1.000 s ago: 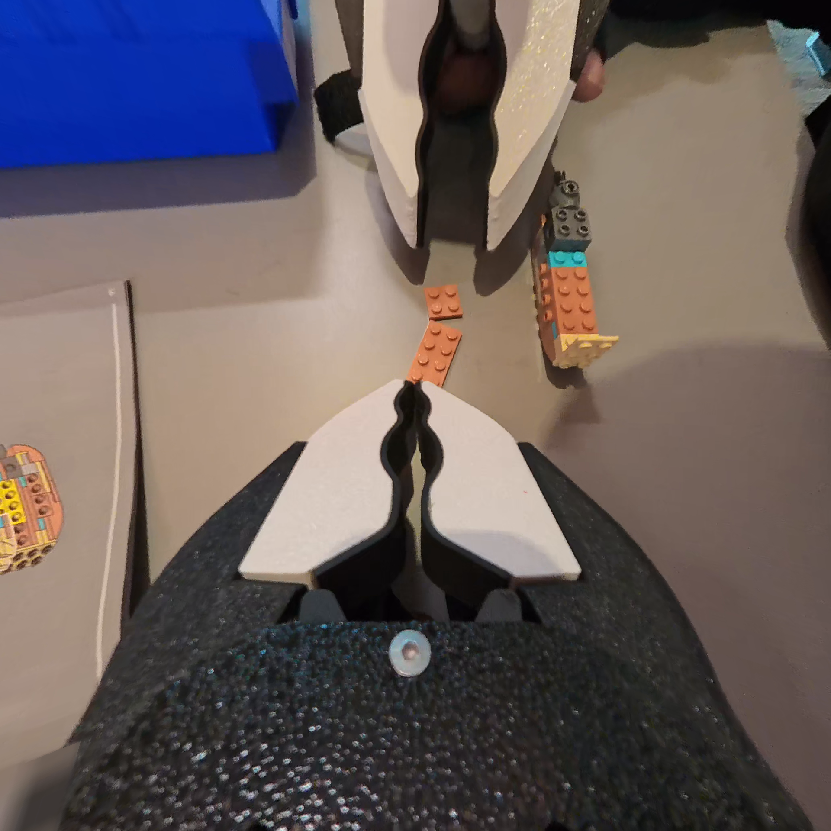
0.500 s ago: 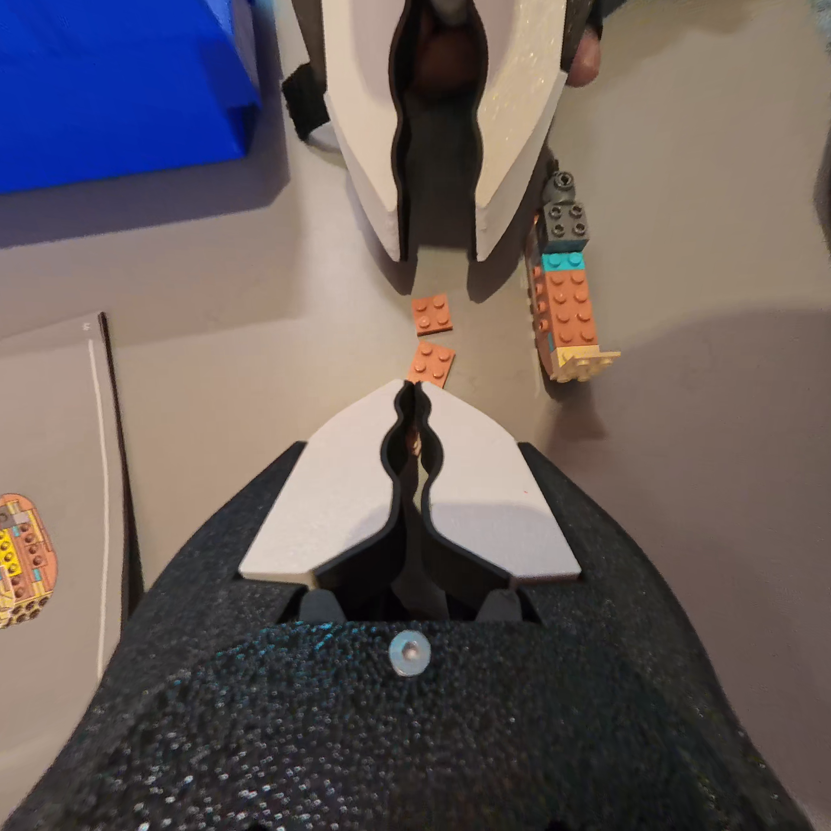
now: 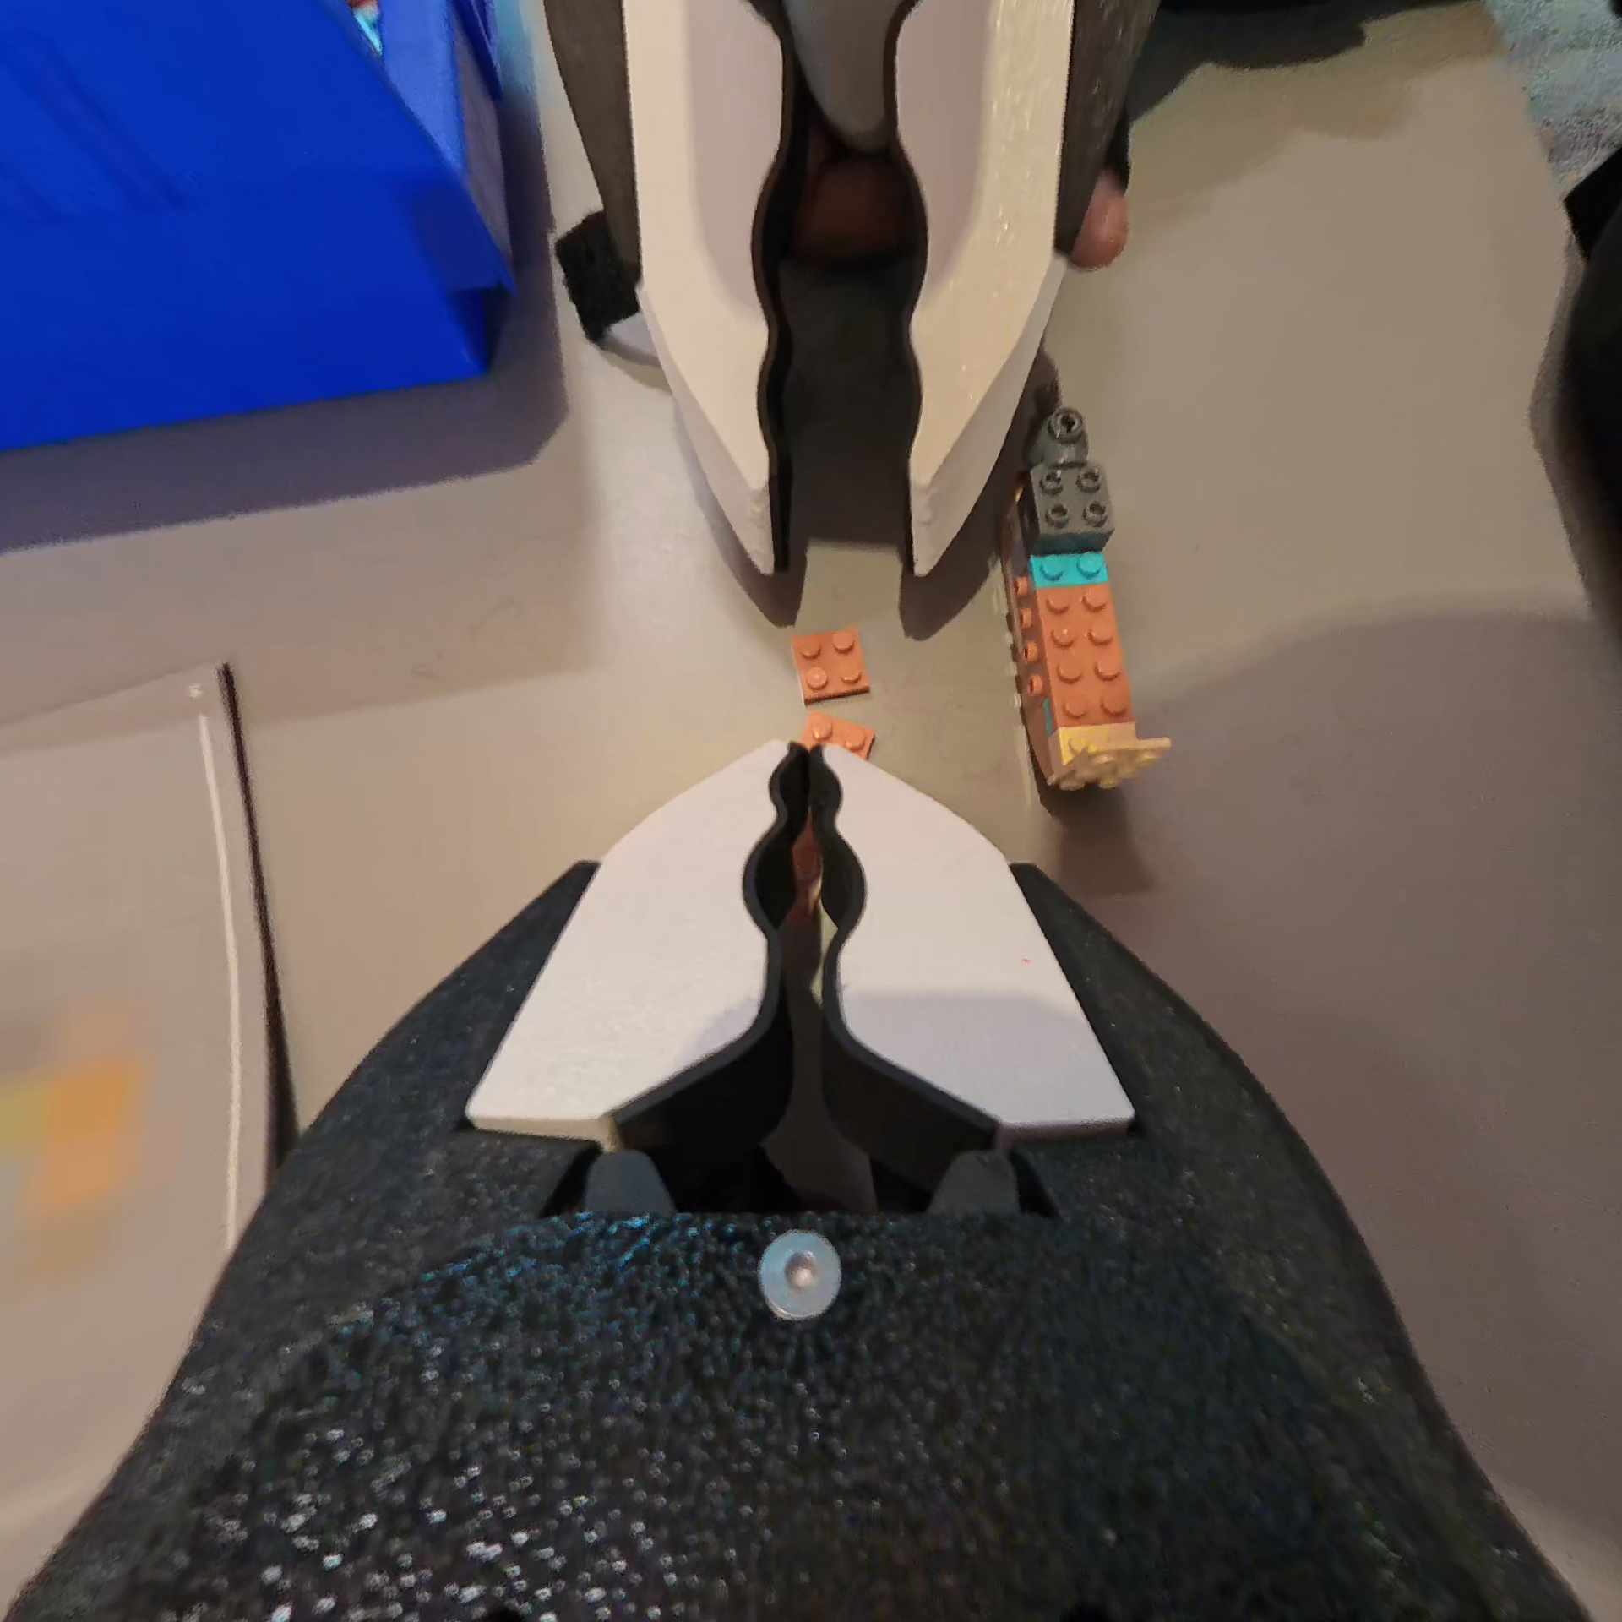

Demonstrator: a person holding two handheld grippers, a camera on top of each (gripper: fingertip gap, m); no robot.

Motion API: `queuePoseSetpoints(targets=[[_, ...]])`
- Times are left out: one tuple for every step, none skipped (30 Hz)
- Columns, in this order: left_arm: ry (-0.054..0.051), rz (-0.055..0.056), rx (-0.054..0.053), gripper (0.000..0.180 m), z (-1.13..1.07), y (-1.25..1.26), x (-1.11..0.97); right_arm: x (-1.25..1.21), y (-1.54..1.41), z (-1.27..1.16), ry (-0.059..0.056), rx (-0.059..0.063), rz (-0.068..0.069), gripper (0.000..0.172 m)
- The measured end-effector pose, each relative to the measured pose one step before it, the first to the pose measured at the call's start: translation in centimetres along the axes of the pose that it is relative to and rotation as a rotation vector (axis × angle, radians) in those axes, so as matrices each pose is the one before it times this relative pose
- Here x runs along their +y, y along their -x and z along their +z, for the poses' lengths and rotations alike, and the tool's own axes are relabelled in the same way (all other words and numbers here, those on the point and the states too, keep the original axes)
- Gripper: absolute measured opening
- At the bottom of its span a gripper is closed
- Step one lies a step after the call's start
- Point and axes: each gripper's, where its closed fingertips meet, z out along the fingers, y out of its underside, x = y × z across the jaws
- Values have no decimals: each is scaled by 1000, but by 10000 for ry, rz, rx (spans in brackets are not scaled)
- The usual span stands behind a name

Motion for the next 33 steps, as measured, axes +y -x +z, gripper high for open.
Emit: queuePoseSetpoints(targets=[[-142, 8, 30, 0, -53, -77, -400, 0, 4, 0, 0, -2, 2, 27], [-4, -21, 88, 0, 79, -132, -159, 4, 6, -3, 0, 1, -2, 27], [145, 2, 74, 0, 211, -121, 140, 4, -3, -4, 0, 6, -6, 27], [272, 12, 8, 0, 295, -24, 418, 7, 11, -2, 2, 3, -10, 27], [295, 9, -26, 0, 295, 47, 489, 14, 12, 9, 5, 4, -13, 27], [-157, -17, -4, 0, 23, -13, -213, 5, 15, 8, 8, 6, -15, 27], [-161, -21, 74, 0, -126, -123, -323, 8, 7, 2, 7, 6, -17, 27], [-118, 38, -17, 0, -143, -8, -294, 1, 2, 7, 5, 6, -13, 27], [-103, 85, -54, 0, -57, 36, -260, -2, 7, 10, 5, 1, -4, 27], [-12, 50, 0, 0, 94, -29, -113, 9, -5, 7, 4, -2, 2, 27], [126, 1, 52, 0, 276, -78, 158, -3, 1, 6, 1, 3, 0, 27], [293, -45, 25, 0, 361, -21, 443, -4, -6, -14, -3, 5, -5, 27], [-35, -43, -12, 0, 92, 28, -58, -8, 6, -14, -10, 1, -7, 27], [-115, 9, 38, 0, -197, -60, -208, -18, 23, -26, -21, -5, -11, 28], [-84, 102, -137, 0, -318, 177, -186, -38, 21, -34, -38, -10, -10, 28], [-120, 123, -269, 0, -383, 358, -153, -46, -3, -57, -49, -7, 3, 28], [-55, 51, -228, 0, -335, 363, 24, -63, 11, -66, -59, -25, 15, 29], [47, -23, -102, 4, -214, 271, 275, -89, 41, -89, -80, -52, 15, 29], [144, -113, -9, 13, -87, 184, 488, -89, 60, -126, -98, -61, 5, 30], [237, -185, 105, 19, -11, 46, 650, -81, 76, -180, -107, -66, -16, 31], [207, -223, 176, 27, 32, -81, 624, -72, 138, -242, -107, -96, -41, 32], [132, -212, 260, 35, 61, -226, 468, -71, 205, -288, -112, -137, -57, 33], [29, -192, 286, 43, 59, -308, 275, 1, 331, -292, -73, -211, -54, 33], [-84, -126, 223, 48, 39, -271, 79, 123, 484, -235, -4, -317, -18, 34], [-164, -34, 160, 48, -14, -254, -101, 180, 624, -152, 45, -372, -11, 34], [4, 21, 92, 49, 59, -160, 50, 205, 611, -81, 67, -314, -78, 35], [20, 118, -71, 47, 37, 23, 6, 164, 579, -34, 82, -221, -161, 36], [76, 152, -136, 45, 35, 94, 37, 130, 546, -7, 80, -175, -188, 38], [86, 125, -143, 43, 21, 110, 34, 97, 497, 37, 75, -146, -146, 39], [74, 98, -136, 42, 27, 99, 29, 134, 396, 109, 115, -109, -84, 40], [30, 31, 41, 37, 9, -132, -21, 234, 251, 199, 196, -32, -65, 41], [17, -41, 32, 34, 27, -113, -36, 337, 56, 278, 276, 84, -96, 42], [-2, 7, 5, 29, 32, -81, -33, 310, -20, 285, 288, 133, -122, 44]])
